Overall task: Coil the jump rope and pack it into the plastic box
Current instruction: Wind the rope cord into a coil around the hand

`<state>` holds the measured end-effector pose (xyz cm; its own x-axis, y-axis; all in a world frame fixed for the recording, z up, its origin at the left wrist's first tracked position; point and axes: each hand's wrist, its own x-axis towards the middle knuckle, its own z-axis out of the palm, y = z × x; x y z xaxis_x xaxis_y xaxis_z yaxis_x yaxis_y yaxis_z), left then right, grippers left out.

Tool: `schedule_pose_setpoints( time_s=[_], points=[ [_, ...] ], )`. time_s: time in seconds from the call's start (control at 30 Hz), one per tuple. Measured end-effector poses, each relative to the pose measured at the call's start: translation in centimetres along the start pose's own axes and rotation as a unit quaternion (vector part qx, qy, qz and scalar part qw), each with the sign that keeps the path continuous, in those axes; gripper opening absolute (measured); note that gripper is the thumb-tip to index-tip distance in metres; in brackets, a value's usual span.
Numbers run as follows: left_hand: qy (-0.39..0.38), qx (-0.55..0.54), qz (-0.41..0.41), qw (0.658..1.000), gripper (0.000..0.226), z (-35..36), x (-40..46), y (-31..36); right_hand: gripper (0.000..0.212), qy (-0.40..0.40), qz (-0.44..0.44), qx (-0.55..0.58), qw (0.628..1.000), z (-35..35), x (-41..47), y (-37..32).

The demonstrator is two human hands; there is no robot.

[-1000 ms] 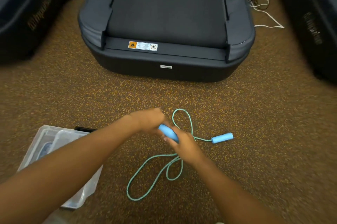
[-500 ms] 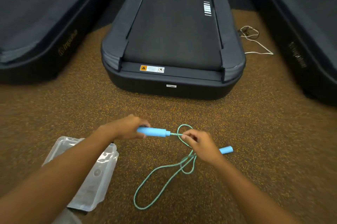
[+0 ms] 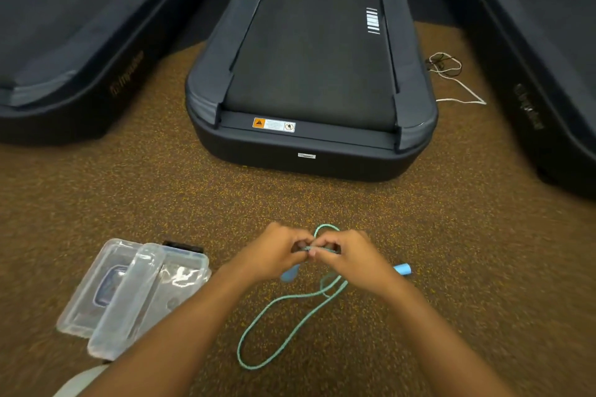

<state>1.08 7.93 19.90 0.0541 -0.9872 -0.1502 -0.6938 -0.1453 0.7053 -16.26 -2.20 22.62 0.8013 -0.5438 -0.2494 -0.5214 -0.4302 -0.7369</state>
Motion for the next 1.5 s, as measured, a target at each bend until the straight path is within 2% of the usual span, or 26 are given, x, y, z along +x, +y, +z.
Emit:
schedule_pose_setpoints(
  time_s=[0.17, 0.33, 0.43, 0.5, 0.6, 0.7, 0.83, 0.97, 1.13, 1.3, 1.5],
  points=[
    [-0.008, 0.021, -0.022, 1.000, 0.008, -0.7, -0.8, -0.6, 0.007, -0.067, 0.023, -0.079, 0.994, -5.8, -1.7, -2.9],
    [0.017, -0.032, -0.059, 0.998, 0.006, -1.8, -2.9, 0.1, 0.007, -0.003, -0.034, -0.096, 0.995, -10.9, -5.6, -6.7],
    [0.006, -0.153, -0.073, 0.986, 0.010, -2.6, -4.3, 2.2, 0.008, 0.051, -0.062, -0.100, 0.992, -10.8, -7.2, -7.8],
    [-0.024, -0.285, -0.066, 0.956, 0.015, -3.0, -5.6, 4.4, 0.008, 0.082, -0.082, -0.099, 0.988, -10.1, -7.8, -8.4],
    [-0.036, -0.428, -0.053, 0.902, 0.019, -3.5, -7.6, 7.5, 0.007, 0.111, -0.101, -0.094, 0.984, -8.8, -8.3, -9.2],
    [-0.054, -0.514, -0.044, 0.855, 0.026, -3.4, -9.7, 9.4, 0.007, 0.138, -0.119, -0.060, 0.981, -7.2, -8.8, -9.7],
    [-0.093, -0.575, -0.036, 0.812, 0.033, -2.7, -11.5, 10.0, 0.007, 0.169, -0.113, -0.016, 0.979, -5.1, -9.3, -9.2],
    [-0.104, -0.600, -0.030, 0.793, 0.034, -3.0, -12.8, 9.9, 0.011, 0.158, -0.112, -0.008, 0.981, -3.4, -10.4, -8.7],
    [-0.131, -0.580, -0.035, 0.803, 0.035, -3.2, -14.5, 10.4, 0.013, 0.147, -0.101, 0.022, 0.984, -1.8, -12.0, -8.2],
    [-0.192, -0.530, -0.067, 0.823, 0.029, -2.2, -16.6, 10.7, 0.017, 0.209, -0.084, 0.112, 0.968, -1.1, -13.4, -8.3],
    [-0.257, -0.511, -0.106, 0.813, 0.040, -0.5, -17.9, 11.3, 0.015, 0.221, -0.100, 0.101, 0.965, 0.5, -13.7, -9.1]
  ],
)
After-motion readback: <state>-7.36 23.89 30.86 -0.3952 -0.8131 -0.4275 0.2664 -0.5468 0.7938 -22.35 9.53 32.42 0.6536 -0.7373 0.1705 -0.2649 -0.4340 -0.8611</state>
